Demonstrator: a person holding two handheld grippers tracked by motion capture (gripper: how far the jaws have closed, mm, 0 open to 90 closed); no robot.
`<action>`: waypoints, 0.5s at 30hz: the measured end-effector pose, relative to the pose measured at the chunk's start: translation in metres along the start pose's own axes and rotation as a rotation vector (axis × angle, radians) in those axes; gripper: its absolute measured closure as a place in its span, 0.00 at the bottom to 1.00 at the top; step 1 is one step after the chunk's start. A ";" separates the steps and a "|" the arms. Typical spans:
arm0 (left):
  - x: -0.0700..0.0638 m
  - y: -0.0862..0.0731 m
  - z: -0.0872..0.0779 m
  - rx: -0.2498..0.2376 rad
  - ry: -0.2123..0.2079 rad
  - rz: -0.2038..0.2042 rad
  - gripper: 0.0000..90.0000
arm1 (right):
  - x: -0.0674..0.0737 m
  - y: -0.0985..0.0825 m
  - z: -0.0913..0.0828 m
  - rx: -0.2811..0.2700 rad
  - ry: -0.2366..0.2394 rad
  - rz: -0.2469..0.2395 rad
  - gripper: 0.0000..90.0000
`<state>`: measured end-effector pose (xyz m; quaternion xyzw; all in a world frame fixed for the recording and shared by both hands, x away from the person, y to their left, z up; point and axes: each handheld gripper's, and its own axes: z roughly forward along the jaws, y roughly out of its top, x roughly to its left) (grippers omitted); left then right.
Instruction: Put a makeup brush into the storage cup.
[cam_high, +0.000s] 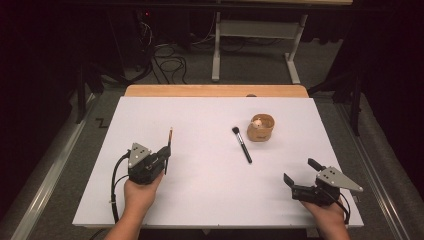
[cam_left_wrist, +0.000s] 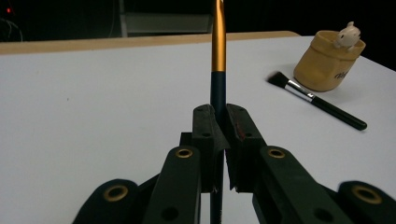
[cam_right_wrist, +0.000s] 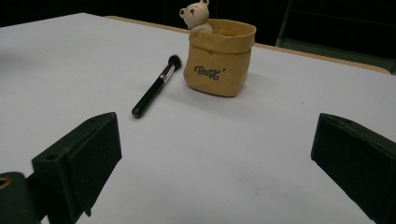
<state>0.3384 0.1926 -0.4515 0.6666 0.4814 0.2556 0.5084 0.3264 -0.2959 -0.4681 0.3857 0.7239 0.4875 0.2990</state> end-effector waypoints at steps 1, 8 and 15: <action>-0.001 0.001 0.000 -0.014 -0.003 0.003 0.92 | 0.000 0.000 0.000 0.000 0.001 0.000 0.03; -0.005 0.000 -0.003 -0.079 -0.016 0.012 0.92 | 0.001 0.000 0.001 -0.005 0.014 -0.007 0.02; -0.014 -0.003 -0.010 -0.116 -0.054 0.051 0.92 | 0.004 0.002 0.000 -0.023 0.019 0.004 0.00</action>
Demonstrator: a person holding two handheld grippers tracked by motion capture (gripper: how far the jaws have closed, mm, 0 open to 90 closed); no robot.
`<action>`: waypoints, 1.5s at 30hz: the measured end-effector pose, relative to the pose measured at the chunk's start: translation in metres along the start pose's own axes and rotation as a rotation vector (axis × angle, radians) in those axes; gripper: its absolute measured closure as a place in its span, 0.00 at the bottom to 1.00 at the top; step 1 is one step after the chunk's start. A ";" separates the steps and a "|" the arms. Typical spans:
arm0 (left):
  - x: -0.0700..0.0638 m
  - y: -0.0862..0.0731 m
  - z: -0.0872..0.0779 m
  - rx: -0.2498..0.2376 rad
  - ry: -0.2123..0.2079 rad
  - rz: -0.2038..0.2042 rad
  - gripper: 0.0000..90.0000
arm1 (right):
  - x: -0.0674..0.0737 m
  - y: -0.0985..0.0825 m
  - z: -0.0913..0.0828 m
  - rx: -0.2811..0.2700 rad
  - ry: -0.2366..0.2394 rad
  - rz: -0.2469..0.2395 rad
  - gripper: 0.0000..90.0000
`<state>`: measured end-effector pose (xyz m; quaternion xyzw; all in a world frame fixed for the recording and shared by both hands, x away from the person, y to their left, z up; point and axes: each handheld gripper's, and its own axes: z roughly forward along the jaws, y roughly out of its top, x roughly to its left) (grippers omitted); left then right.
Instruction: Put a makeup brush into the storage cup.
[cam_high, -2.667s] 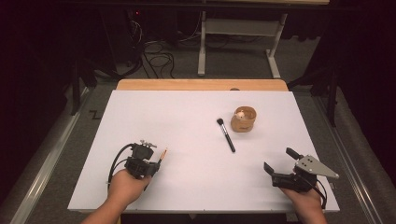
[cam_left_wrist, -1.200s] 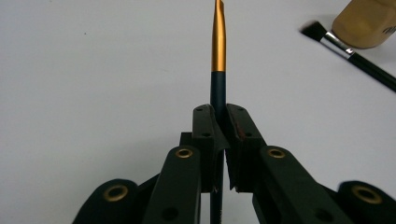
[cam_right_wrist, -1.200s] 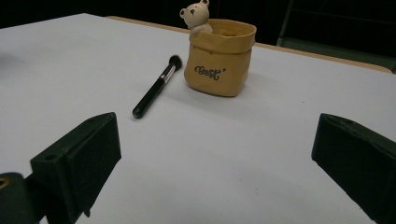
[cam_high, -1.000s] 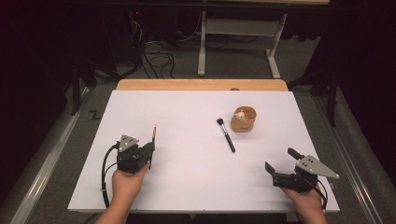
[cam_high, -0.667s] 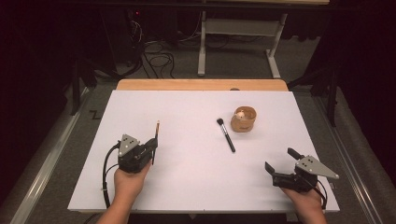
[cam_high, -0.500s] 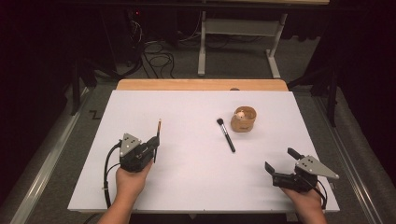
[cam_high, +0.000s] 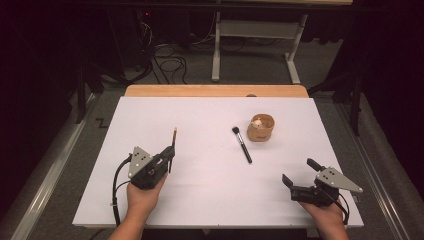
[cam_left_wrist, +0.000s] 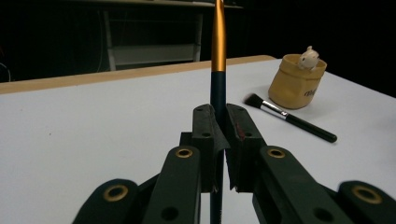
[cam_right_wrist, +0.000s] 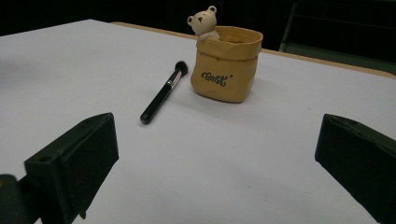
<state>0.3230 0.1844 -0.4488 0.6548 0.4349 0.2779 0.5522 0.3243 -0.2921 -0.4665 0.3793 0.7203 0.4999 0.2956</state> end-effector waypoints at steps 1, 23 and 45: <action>-0.001 0.000 -0.001 -0.006 -0.002 0.004 0.92 | 0.001 0.000 0.000 0.000 0.001 -0.003 0.00; -0.015 -0.005 0.001 -0.031 -0.081 0.007 0.92 | 0.004 0.005 -0.005 -0.028 0.005 -0.009 0.00; -0.018 -0.001 -0.002 -0.062 -0.114 0.000 0.92 | 0.027 0.045 0.022 -0.012 0.080 -0.037 0.00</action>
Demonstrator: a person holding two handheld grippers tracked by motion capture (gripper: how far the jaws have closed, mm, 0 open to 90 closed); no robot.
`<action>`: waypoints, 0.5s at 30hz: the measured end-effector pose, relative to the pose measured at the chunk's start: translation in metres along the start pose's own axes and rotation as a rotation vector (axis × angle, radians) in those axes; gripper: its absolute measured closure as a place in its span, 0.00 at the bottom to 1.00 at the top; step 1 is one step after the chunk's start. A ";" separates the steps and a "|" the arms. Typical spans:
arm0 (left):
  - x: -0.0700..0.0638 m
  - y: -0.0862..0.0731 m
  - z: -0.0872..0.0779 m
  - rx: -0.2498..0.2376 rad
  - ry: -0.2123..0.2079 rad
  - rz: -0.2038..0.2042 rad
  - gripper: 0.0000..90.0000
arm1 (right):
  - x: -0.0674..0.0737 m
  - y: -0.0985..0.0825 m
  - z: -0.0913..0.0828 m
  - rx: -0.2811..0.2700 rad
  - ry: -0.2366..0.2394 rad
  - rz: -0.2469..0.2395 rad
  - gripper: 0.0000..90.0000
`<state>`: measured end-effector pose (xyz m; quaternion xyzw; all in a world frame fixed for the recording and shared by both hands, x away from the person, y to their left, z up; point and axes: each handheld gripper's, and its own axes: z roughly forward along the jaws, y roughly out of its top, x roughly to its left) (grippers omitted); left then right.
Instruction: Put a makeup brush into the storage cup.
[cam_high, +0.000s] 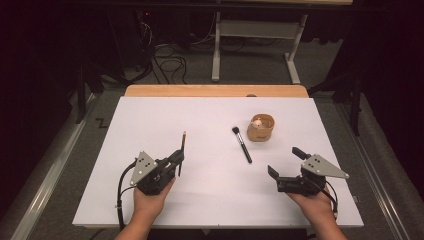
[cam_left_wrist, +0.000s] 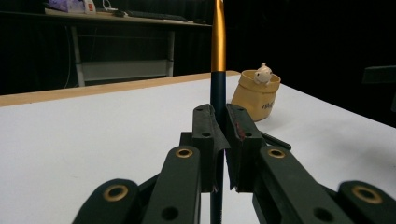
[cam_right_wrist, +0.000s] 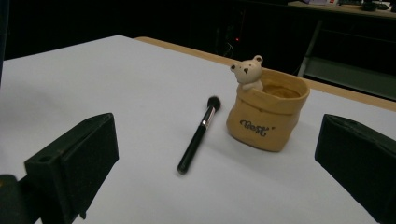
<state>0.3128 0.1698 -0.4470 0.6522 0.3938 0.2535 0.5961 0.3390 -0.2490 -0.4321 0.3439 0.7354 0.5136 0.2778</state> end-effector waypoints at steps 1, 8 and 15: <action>0.000 0.000 0.000 0.001 -0.002 -0.001 0.92 | 0.000 0.003 0.002 -0.004 0.003 0.001 0.01; -0.001 0.000 0.002 -0.007 0.000 -0.003 0.92 | 0.008 0.018 0.013 -0.006 0.031 -0.017 0.02; -0.003 -0.001 0.002 -0.010 -0.006 0.006 0.92 | 0.020 0.027 0.022 0.000 0.059 -0.037 0.03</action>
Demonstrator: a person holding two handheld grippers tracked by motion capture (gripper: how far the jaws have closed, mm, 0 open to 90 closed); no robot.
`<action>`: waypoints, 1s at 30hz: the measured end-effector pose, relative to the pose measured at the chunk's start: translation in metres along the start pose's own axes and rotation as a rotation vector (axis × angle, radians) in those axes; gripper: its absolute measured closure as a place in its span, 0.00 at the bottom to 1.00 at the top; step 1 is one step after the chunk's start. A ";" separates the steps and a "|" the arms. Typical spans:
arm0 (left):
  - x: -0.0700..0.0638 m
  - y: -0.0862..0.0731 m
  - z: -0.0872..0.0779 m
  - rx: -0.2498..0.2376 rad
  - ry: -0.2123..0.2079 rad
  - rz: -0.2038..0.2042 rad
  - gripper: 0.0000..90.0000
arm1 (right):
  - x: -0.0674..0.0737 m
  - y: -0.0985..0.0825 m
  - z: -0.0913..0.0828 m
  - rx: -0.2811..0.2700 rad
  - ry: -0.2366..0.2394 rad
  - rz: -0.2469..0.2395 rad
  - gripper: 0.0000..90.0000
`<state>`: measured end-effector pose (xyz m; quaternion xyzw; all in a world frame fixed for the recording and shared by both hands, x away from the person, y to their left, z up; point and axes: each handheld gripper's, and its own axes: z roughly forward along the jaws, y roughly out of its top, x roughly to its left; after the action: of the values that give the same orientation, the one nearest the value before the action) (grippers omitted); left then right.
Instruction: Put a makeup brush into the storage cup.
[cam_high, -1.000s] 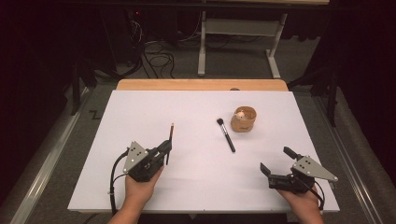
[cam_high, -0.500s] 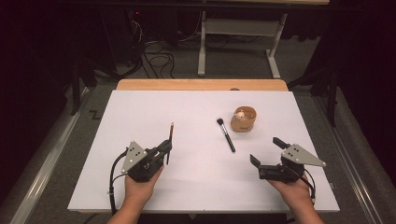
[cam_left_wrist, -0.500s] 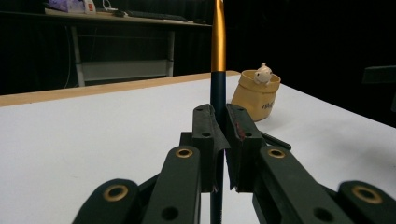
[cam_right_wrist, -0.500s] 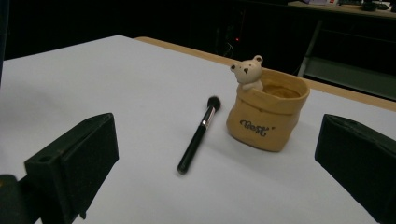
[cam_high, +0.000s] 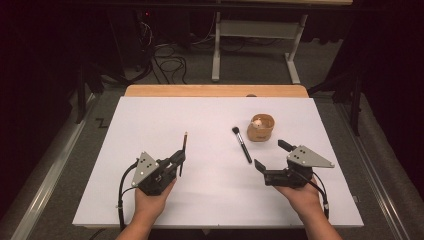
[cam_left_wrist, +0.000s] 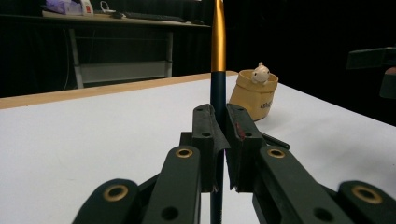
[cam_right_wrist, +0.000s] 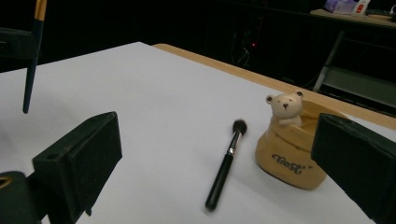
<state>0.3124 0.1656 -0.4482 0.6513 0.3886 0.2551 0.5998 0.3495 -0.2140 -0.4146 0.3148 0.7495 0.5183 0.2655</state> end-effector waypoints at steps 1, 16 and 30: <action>0.000 0.000 0.000 0.001 -0.001 0.001 0.92 | 0.002 0.001 0.002 -0.005 0.005 -0.004 0.03; -0.003 0.000 0.000 -0.004 -0.007 0.010 0.92 | 0.028 0.024 0.026 -0.026 0.087 -0.019 0.06; -0.009 -0.001 0.001 -0.017 -0.027 0.024 0.92 | 0.049 0.027 0.043 -0.046 0.146 -0.002 0.10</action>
<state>0.3074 0.1580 -0.4483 0.6543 0.3704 0.2568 0.6072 0.3530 -0.1440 -0.4064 0.2691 0.7550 0.5570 0.2176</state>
